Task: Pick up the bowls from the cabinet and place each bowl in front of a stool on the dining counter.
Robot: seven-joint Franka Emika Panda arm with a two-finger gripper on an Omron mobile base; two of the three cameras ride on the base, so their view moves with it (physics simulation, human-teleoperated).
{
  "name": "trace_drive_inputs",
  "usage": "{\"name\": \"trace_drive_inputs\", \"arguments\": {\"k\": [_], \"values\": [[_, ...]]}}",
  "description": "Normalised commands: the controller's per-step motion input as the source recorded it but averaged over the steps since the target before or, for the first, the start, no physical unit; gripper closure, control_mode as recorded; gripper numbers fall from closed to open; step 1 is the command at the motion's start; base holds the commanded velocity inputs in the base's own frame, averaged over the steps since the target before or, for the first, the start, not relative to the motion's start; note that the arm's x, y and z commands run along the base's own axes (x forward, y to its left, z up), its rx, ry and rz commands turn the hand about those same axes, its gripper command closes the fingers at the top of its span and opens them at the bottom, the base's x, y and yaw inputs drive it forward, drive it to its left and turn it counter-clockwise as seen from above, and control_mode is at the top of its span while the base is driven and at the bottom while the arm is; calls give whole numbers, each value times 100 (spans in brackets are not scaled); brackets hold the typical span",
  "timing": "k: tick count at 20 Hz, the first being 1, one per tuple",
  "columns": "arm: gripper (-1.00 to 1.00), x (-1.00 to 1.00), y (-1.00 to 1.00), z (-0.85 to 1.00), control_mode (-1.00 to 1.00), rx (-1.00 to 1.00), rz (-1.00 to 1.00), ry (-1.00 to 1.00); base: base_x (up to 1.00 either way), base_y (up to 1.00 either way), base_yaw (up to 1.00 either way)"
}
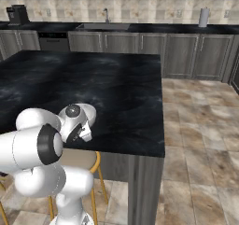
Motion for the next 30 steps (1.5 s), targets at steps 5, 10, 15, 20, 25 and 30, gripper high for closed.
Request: {"name": "trace_drive_inputs", "arguments": {"k": [5,10,15,20,25,30], "values": [[-100,-4,-9,45,-100,0,0,-3,0,0,0],[-100,-2,-18,90,-100,0,0,-4,0,0,0],[-100,0,-19,100,-100,-2,0,0,0,0,0],[-100,-5,-26,100,-100,-3,0,0,0,0,0],[-100,-50,-46,100,-100,0,0,0,0,0,0],[-100,-97,-52,58,-100,0,2,0,0,0,0]]}}
